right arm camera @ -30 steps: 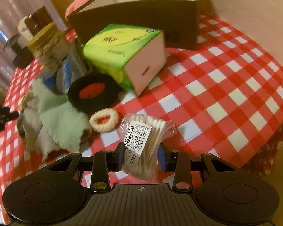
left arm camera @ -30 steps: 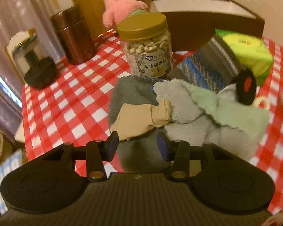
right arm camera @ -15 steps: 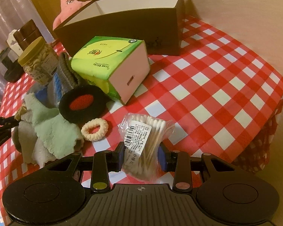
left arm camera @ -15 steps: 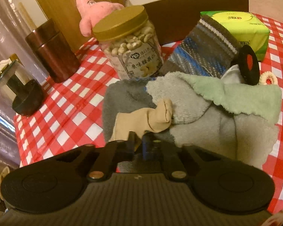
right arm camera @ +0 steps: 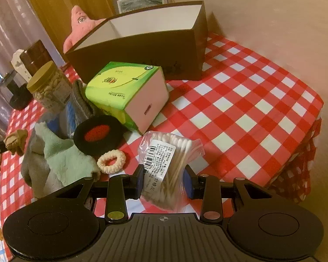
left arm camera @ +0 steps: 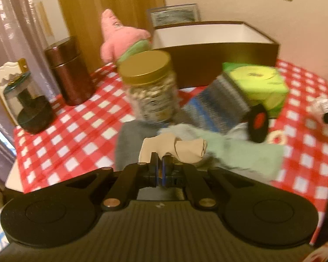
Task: Organize soft objects
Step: 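Grasp the beige stocking with the left tool while the right tool lifts the swab bag, then carry the stocking and swab bag into the brown box and open both tools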
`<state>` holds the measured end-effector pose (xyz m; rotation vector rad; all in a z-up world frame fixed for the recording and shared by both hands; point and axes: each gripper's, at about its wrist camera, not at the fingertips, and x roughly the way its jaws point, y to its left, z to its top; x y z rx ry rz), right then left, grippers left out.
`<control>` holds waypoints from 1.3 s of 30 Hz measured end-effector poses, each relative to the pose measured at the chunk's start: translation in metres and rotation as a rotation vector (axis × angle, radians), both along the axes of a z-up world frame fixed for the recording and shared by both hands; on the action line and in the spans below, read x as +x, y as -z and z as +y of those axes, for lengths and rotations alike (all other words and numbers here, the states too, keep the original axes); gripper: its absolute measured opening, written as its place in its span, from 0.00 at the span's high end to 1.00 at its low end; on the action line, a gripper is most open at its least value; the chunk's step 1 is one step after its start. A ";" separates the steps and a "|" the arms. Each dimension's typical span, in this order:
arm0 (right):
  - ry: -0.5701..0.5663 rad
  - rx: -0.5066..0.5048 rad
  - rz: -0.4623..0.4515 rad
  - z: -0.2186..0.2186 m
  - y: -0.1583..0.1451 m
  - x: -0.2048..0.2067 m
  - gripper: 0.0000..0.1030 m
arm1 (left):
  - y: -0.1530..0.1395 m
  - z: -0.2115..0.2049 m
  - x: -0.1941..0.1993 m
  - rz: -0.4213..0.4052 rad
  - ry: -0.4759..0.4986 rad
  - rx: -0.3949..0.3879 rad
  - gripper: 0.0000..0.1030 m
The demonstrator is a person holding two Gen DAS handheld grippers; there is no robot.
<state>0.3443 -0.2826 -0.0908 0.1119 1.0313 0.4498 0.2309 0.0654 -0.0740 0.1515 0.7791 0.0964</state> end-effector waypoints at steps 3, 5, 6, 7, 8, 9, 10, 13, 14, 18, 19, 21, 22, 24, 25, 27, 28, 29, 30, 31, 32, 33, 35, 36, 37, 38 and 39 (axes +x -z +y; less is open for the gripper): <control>-0.004 0.010 -0.005 -0.006 -0.002 0.001 0.64 | -0.009 -0.019 -0.003 0.004 0.025 -0.051 0.96; -0.006 0.016 -0.009 -0.010 -0.004 0.001 0.64 | -0.012 -0.033 -0.004 0.006 0.048 -0.097 0.96; -0.008 0.018 -0.011 -0.013 -0.004 0.002 0.64 | -0.014 -0.042 -0.005 0.006 0.058 -0.119 0.96; -0.010 0.019 -0.013 -0.015 -0.005 0.003 0.64 | -0.016 -0.050 -0.005 0.009 0.069 -0.139 0.96; -0.013 0.020 -0.016 -0.017 -0.006 0.004 0.64 | -0.017 -0.058 -0.004 0.013 0.081 -0.161 0.96; -0.016 0.020 -0.020 -0.020 -0.006 0.005 0.64 | -0.018 -0.066 -0.003 0.016 0.094 -0.182 0.96; -0.017 0.020 -0.022 -0.023 -0.007 0.006 0.64 | -0.018 -0.075 -0.002 0.018 0.109 -0.202 0.96; -0.021 0.021 -0.027 -0.033 -0.009 0.011 0.64 | -0.021 -0.099 0.004 0.023 0.152 -0.245 0.96; -0.023 0.020 -0.029 -0.037 -0.010 0.013 0.64 | -0.022 -0.107 0.007 0.023 0.167 -0.257 0.96; -0.029 0.016 -0.039 -0.053 -0.012 0.025 0.64 | -0.026 -0.137 0.024 0.016 0.217 -0.297 0.96; -0.030 0.016 -0.042 -0.058 -0.013 0.030 0.64 | -0.027 -0.145 0.028 0.013 0.232 -0.300 0.96; -0.032 0.013 -0.049 -0.067 -0.015 0.038 0.64 | -0.028 -0.161 0.038 0.005 0.260 -0.295 0.96; -0.035 0.011 -0.054 -0.072 -0.016 0.043 0.64 | -0.028 -0.168 0.043 0.004 0.271 -0.297 0.96; -0.039 0.006 -0.063 -0.082 -0.017 0.054 0.64 | -0.030 -0.183 0.055 -0.003 0.290 -0.304 0.96; -0.040 0.006 -0.068 -0.087 -0.018 0.060 0.64 | -0.031 -0.189 0.060 -0.006 0.296 -0.305 0.96; -0.047 0.006 -0.077 -0.095 -0.020 0.073 0.64 | -0.033 -0.201 0.072 -0.014 0.300 -0.306 0.96; -0.050 0.005 -0.083 -0.099 -0.021 0.079 0.64 | -0.034 -0.207 0.077 -0.018 0.300 -0.310 0.96; -0.053 0.005 -0.090 -0.103 -0.022 0.086 0.64 | -0.036 -0.213 0.084 -0.023 0.298 -0.316 0.96; -0.056 0.005 -0.096 -0.106 -0.023 0.093 0.64 | -0.036 -0.217 0.090 -0.028 0.297 -0.321 0.96; -0.060 0.005 -0.102 -0.109 -0.024 0.100 0.64 | -0.038 -0.222 0.096 -0.035 0.296 -0.325 0.96; -0.065 0.006 -0.109 -0.112 -0.025 0.108 0.64 | -0.039 -0.226 0.104 -0.041 0.293 -0.330 0.96; -0.069 0.006 -0.116 -0.114 -0.026 0.115 0.64 | -0.041 -0.230 0.111 -0.048 0.291 -0.334 0.96; -0.081 0.010 -0.131 -0.117 -0.028 0.132 0.64 | -0.043 -0.238 0.127 -0.063 0.282 -0.339 0.96; -0.087 0.012 -0.139 -0.118 -0.029 0.140 0.64 | -0.045 -0.240 0.134 -0.068 0.277 -0.342 0.96; -0.096 0.015 -0.148 -0.117 -0.030 0.148 0.64 | -0.047 -0.243 0.142 -0.075 0.268 -0.345 0.96; -0.106 0.017 -0.158 -0.117 -0.031 0.157 0.64 | -0.048 -0.244 0.148 -0.082 0.260 -0.346 0.96; -0.117 0.019 -0.167 -0.115 -0.033 0.165 0.64 | -0.050 -0.246 0.156 -0.089 0.249 -0.348 0.96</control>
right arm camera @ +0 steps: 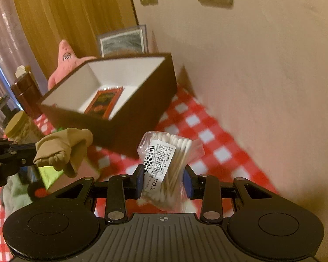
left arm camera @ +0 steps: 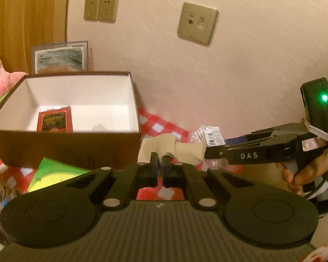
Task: Organize soft objects
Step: 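Carry the stocking and swab bag into the brown box and open both tools, then withdraw both open tools from the box back toward the pile of soft items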
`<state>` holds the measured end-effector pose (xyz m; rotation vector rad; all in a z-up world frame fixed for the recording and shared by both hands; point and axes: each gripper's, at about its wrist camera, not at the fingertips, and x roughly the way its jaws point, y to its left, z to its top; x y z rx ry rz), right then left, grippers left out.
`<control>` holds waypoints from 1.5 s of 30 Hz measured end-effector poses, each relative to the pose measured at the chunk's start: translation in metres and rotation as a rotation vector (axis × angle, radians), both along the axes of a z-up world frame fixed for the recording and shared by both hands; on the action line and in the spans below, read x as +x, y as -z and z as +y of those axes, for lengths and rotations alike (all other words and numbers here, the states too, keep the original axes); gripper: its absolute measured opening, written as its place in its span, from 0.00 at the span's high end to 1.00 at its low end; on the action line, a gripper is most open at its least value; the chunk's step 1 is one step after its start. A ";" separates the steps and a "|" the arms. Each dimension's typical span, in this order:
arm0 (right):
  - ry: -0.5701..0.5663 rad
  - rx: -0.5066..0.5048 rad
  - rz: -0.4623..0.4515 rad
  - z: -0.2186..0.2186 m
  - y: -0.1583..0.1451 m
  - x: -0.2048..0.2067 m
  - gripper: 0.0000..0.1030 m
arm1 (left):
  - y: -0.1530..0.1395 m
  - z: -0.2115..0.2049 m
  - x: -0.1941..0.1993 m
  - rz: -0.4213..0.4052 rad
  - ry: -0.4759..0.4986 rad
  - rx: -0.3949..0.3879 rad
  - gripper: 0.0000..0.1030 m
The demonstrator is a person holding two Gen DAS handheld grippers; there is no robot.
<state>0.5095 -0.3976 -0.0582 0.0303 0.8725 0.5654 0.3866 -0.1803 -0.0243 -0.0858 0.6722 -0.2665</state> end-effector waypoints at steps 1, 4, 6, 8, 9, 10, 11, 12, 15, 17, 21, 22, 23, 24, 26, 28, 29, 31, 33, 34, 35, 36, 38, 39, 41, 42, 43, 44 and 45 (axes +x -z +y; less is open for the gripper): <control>-0.011 0.003 -0.010 0.002 -0.002 0.008 0.64 | -0.002 -0.001 0.007 -0.004 -0.013 -0.003 0.96; -0.049 0.017 -0.045 0.011 -0.007 0.035 0.64 | -0.008 -0.001 0.030 -0.011 -0.061 -0.022 0.96; -0.071 0.027 -0.066 0.019 -0.011 0.050 0.64 | -0.011 0.001 0.043 -0.017 -0.094 -0.025 0.96; -0.105 0.041 -0.088 0.028 -0.016 0.067 0.64 | -0.014 0.002 0.056 -0.023 -0.131 -0.027 0.96; -0.121 0.047 -0.099 0.033 -0.018 0.074 0.64 | -0.016 0.003 0.063 -0.024 -0.151 -0.031 0.96; -0.137 0.052 -0.110 0.038 -0.019 0.081 0.64 | -0.018 0.005 0.070 -0.026 -0.174 -0.033 0.96; -0.154 0.057 -0.120 0.044 -0.021 0.088 0.64 | -0.019 0.007 0.076 -0.028 -0.195 -0.033 0.96; -0.169 0.064 -0.126 0.049 -0.022 0.095 0.64 | -0.021 0.009 0.082 -0.032 -0.217 -0.030 0.96; -0.209 0.085 -0.139 0.064 -0.022 0.114 0.64 | -0.023 0.018 0.101 -0.037 -0.287 -0.023 0.96; -0.235 0.091 -0.149 0.076 -0.021 0.125 0.64 | -0.023 0.025 0.112 -0.032 -0.327 -0.015 0.96; -0.284 0.092 -0.159 0.095 -0.020 0.141 0.64 | -0.021 0.039 0.128 -0.021 -0.395 -0.002 0.96; -0.293 0.092 -0.159 0.099 -0.019 0.145 0.64 | -0.019 0.042 0.132 -0.013 -0.410 0.001 0.96; -0.303 0.091 -0.158 0.103 -0.018 0.148 0.64 | -0.017 0.045 0.136 -0.004 -0.425 0.000 0.94; -0.308 0.089 -0.158 0.106 -0.017 0.150 0.64 | -0.015 0.048 0.140 0.008 -0.438 -0.010 0.94; -0.322 0.089 -0.157 0.111 -0.015 0.154 0.64 | -0.010 0.055 0.147 0.041 -0.461 -0.037 0.86; -0.332 0.091 -0.156 0.114 -0.013 0.155 0.64 | -0.004 0.060 0.149 0.065 -0.480 -0.061 0.82; -0.337 0.090 -0.154 0.116 -0.013 0.156 0.64 | -0.002 0.062 0.149 0.074 -0.483 -0.070 0.82; -0.341 0.088 -0.154 0.119 -0.011 0.157 0.64 | 0.001 0.063 0.148 0.090 -0.491 -0.072 0.82; -0.344 0.090 -0.157 0.122 -0.009 0.158 0.63 | 0.004 0.064 0.148 0.104 -0.496 -0.059 0.82; -0.348 0.091 -0.160 0.123 -0.008 0.159 0.62 | 0.005 0.064 0.147 0.111 -0.500 -0.054 0.81; -0.344 0.090 -0.167 0.125 -0.008 0.160 0.55 | 0.006 0.064 0.147 0.117 -0.503 -0.052 0.81; -0.337 0.091 -0.177 0.125 -0.007 0.160 0.48 | 0.006 0.064 0.146 0.120 -0.504 -0.051 0.81; -0.328 0.110 -0.206 0.125 -0.008 0.160 0.39 | 0.006 0.063 0.144 0.124 -0.505 -0.047 0.80; -0.321 0.118 -0.215 0.125 -0.008 0.161 0.35 | 0.006 0.062 0.142 0.124 -0.504 -0.044 0.80; -0.315 0.126 -0.213 0.124 -0.010 0.163 0.34 | 0.007 0.061 0.141 0.126 -0.505 -0.039 0.80; -0.314 0.126 -0.210 0.123 -0.010 0.164 0.34 | 0.007 0.061 0.140 0.127 -0.507 -0.039 0.80; -0.313 0.124 -0.209 0.122 -0.011 0.164 0.34 | 0.007 0.060 0.139 0.128 -0.507 -0.040 0.79; -0.310 0.120 -0.208 0.121 -0.011 0.164 0.34 | 0.007 0.060 0.138 0.128 -0.506 -0.040 0.79; -0.307 0.117 -0.203 0.120 -0.011 0.164 0.34 | 0.007 0.059 0.137 0.129 -0.504 -0.040 0.78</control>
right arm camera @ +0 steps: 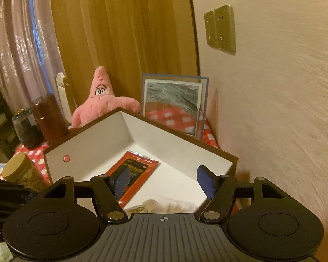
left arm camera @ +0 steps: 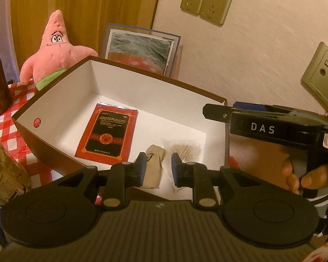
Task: Organize soft objects
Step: 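Withdraw both open tools from the box back toward the pile of soft items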
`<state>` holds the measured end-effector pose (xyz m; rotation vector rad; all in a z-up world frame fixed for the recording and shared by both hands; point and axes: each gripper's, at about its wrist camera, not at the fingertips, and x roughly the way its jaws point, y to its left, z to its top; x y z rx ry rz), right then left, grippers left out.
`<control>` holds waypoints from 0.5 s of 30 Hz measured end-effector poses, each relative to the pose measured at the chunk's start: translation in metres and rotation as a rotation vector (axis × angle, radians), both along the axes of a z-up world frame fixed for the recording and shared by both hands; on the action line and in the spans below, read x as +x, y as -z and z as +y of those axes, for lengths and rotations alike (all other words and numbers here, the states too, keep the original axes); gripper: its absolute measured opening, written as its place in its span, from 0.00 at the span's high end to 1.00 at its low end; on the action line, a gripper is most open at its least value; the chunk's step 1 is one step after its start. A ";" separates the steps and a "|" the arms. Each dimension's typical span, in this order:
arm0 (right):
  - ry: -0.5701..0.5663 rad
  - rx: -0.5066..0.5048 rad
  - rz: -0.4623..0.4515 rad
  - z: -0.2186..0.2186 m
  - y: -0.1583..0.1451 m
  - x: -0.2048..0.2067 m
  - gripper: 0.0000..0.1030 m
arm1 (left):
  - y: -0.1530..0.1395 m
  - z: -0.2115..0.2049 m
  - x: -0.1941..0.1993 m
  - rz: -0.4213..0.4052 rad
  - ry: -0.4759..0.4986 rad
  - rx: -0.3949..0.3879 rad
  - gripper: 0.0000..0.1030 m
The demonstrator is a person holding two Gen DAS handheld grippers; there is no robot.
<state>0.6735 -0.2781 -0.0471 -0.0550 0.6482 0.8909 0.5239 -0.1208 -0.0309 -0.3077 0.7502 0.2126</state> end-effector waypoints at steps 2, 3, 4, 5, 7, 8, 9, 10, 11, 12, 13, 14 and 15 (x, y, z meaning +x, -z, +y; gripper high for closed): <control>0.011 -0.002 0.015 -0.005 0.000 -0.001 0.34 | -0.001 -0.002 -0.002 0.001 0.004 0.000 0.78; 0.016 -0.003 0.023 -0.007 0.001 -0.002 0.34 | -0.001 -0.003 -0.004 0.001 0.007 -0.001 0.77; 0.020 -0.004 0.029 -0.010 0.001 -0.004 0.34 | -0.001 -0.004 -0.005 0.001 0.010 -0.001 0.76; 0.026 -0.007 0.036 -0.013 0.001 -0.006 0.34 | -0.002 -0.005 -0.007 0.001 0.013 0.000 0.73; 0.039 -0.005 0.048 -0.020 0.001 -0.010 0.34 | -0.002 -0.006 -0.010 0.002 0.017 0.001 0.72; 0.046 -0.002 0.055 -0.024 0.001 -0.014 0.34 | -0.002 -0.007 -0.011 0.002 0.017 0.003 0.72; 0.052 -0.001 0.060 -0.027 0.000 -0.016 0.34 | -0.003 -0.007 -0.014 0.000 0.018 0.005 0.72; 0.057 0.000 0.065 -0.031 0.000 -0.020 0.34 | -0.004 -0.008 -0.016 -0.003 0.022 0.007 0.72; 0.062 0.004 0.070 -0.035 0.000 -0.023 0.34 | -0.005 -0.009 -0.018 -0.005 0.026 0.008 0.72; 0.069 0.007 0.073 -0.038 -0.001 -0.026 0.34 | -0.006 -0.010 -0.020 -0.007 0.030 0.009 0.72; 0.075 0.012 0.077 -0.042 -0.002 -0.030 0.34 | -0.007 -0.011 -0.023 -0.009 0.033 0.010 0.71; 0.080 0.019 0.081 -0.046 -0.003 -0.035 0.34 | -0.008 -0.012 -0.026 -0.012 0.037 0.010 0.70; 0.083 0.026 0.085 -0.050 -0.004 -0.039 0.34 | -0.009 -0.013 -0.028 -0.014 0.039 0.009 0.69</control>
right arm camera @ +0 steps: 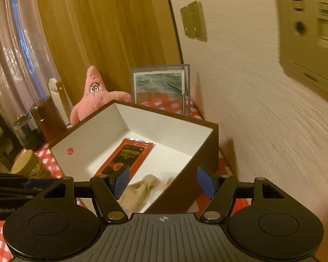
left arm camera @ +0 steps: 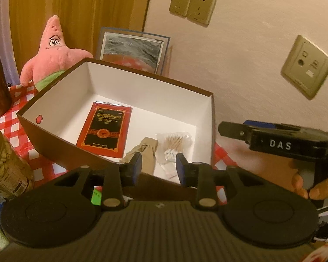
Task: Organize soft objects
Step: 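Withdraw both open tools from the box back toward the pile of soft items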
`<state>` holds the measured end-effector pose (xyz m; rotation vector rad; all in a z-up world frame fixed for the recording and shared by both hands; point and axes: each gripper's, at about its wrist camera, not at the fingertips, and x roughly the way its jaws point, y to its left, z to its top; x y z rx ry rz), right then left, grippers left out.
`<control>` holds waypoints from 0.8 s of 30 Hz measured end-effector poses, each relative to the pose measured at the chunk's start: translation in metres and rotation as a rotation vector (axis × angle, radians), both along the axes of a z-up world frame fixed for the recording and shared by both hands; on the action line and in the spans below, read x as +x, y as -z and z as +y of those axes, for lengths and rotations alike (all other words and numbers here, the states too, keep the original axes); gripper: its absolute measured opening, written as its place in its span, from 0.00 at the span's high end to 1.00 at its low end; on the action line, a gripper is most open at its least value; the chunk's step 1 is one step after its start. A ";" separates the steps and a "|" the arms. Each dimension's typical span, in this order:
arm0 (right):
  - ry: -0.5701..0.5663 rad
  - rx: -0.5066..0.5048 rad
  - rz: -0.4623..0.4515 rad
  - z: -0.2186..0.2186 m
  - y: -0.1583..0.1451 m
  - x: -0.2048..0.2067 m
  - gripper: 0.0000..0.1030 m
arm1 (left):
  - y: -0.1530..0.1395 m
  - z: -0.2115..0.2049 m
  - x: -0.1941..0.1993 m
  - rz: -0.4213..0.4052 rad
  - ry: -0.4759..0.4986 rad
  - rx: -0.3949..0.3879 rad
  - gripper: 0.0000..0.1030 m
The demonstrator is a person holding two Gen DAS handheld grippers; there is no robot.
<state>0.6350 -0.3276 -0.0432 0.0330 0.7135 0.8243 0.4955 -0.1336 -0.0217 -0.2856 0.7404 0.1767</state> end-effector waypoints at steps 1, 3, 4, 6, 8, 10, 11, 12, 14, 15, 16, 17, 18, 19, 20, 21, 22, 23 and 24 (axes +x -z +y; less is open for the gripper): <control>0.005 0.010 0.003 -0.005 -0.002 -0.005 0.34 | -0.002 -0.001 -0.003 -0.003 0.004 -0.003 0.68; 0.011 0.022 0.007 -0.011 -0.005 -0.015 0.34 | -0.005 -0.004 -0.012 -0.011 0.017 -0.009 0.65; 0.014 0.026 0.009 -0.015 -0.007 -0.021 0.34 | -0.007 -0.005 -0.017 -0.016 0.027 -0.009 0.64; 0.018 0.031 0.010 -0.021 -0.010 -0.032 0.34 | -0.010 -0.009 -0.025 -0.023 0.046 -0.006 0.64; 0.024 0.034 0.010 -0.025 -0.013 -0.045 0.34 | -0.013 -0.012 -0.036 -0.028 0.068 -0.008 0.63; 0.027 0.035 0.010 -0.029 -0.016 -0.058 0.34 | -0.015 -0.015 -0.047 -0.031 0.089 -0.006 0.63; 0.030 0.036 0.010 -0.030 -0.017 -0.065 0.34 | -0.016 -0.016 -0.053 -0.032 0.099 -0.003 0.63; 0.033 0.036 0.010 -0.031 -0.018 -0.071 0.34 | -0.016 -0.017 -0.058 -0.033 0.106 0.000 0.63; 0.036 0.038 0.018 -0.033 -0.019 -0.085 0.34 | -0.017 -0.017 -0.071 -0.034 0.119 0.005 0.62; 0.035 0.039 0.022 -0.033 -0.020 -0.091 0.34 | -0.018 -0.016 -0.077 -0.033 0.125 0.005 0.62; 0.035 0.039 0.026 -0.032 -0.020 -0.097 0.34 | -0.018 -0.015 -0.083 -0.033 0.131 0.004 0.62; 0.033 0.038 0.033 -0.032 -0.020 -0.104 0.34 | -0.018 -0.013 -0.090 -0.032 0.136 0.004 0.62; 0.031 0.037 0.037 -0.030 -0.020 -0.109 0.34 | -0.018 -0.011 -0.096 -0.030 0.140 0.005 0.62; 0.028 0.034 0.040 -0.029 -0.020 -0.115 0.34 | -0.018 -0.009 -0.103 -0.028 0.142 0.008 0.62; 0.026 0.030 0.043 -0.028 -0.020 -0.122 0.34 | -0.017 -0.006 -0.111 -0.027 0.144 0.012 0.61; 0.025 0.028 0.047 -0.028 -0.019 -0.128 0.34 | -0.018 -0.004 -0.117 -0.025 0.145 0.016 0.61; 0.024 0.025 0.053 -0.027 -0.018 -0.133 0.34 | -0.017 -0.001 -0.124 -0.024 0.146 0.019 0.61; 0.024 0.023 0.060 -0.025 -0.018 -0.139 0.34 | -0.017 0.002 -0.131 -0.022 0.146 0.022 0.61; 0.022 0.019 0.067 -0.023 -0.016 -0.144 0.34 | -0.017 0.005 -0.138 -0.020 0.145 0.023 0.61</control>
